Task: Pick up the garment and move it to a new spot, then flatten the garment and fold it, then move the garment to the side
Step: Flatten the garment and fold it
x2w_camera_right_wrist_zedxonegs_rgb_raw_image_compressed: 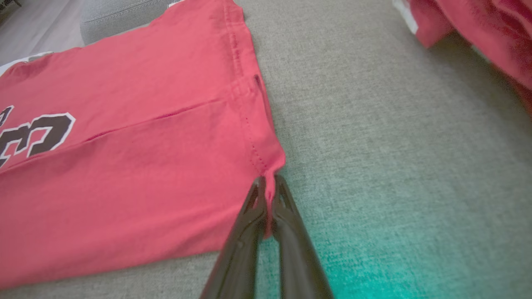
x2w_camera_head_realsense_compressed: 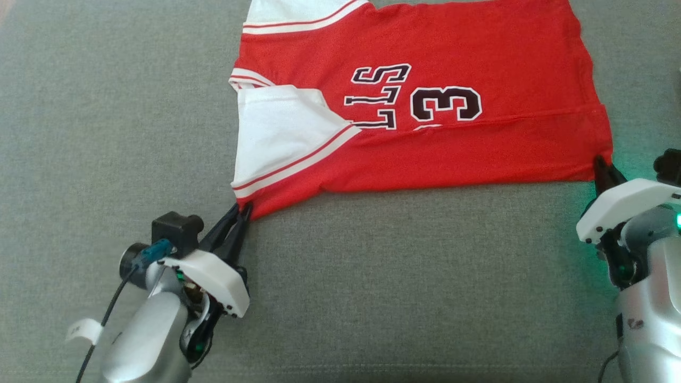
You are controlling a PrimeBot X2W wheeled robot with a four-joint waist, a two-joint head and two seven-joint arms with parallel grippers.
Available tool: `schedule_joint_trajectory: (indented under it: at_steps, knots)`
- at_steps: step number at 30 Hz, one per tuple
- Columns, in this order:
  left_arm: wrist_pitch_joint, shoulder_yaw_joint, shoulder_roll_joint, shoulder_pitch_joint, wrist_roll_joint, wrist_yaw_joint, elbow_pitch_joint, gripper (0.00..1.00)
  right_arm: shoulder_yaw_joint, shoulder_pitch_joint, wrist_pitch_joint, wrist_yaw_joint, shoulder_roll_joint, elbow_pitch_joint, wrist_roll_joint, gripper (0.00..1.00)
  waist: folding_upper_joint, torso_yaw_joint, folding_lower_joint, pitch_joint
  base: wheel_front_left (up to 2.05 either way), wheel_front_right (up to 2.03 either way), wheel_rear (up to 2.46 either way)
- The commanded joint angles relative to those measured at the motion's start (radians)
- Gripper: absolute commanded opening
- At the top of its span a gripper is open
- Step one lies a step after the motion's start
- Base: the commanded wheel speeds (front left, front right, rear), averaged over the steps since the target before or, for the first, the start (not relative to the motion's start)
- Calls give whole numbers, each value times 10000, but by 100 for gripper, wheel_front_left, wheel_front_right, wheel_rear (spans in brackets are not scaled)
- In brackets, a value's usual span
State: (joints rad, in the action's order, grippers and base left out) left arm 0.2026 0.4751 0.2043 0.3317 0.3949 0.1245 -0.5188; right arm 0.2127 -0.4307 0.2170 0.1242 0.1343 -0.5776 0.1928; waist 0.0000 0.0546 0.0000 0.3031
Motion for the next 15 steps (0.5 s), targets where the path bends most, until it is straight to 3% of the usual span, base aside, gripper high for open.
schedule_joint_trajectory:
  at_steps: [1,9,15]
  knots:
    - [26,-264,423,166,55,52,272,0,-212,-174,111,65,166,187,-46,0,0,25,0,-89,0,0,0]
    - [-75,-32,907,-11,170,57,411,0,-281,321,40,65,540,711,73,0,0,-11,0,-613,0,0,0]
    - [-322,91,1340,-780,386,16,1126,0,-337,1583,292,65,607,1932,652,0,0,-123,0,-1062,0,0,0]
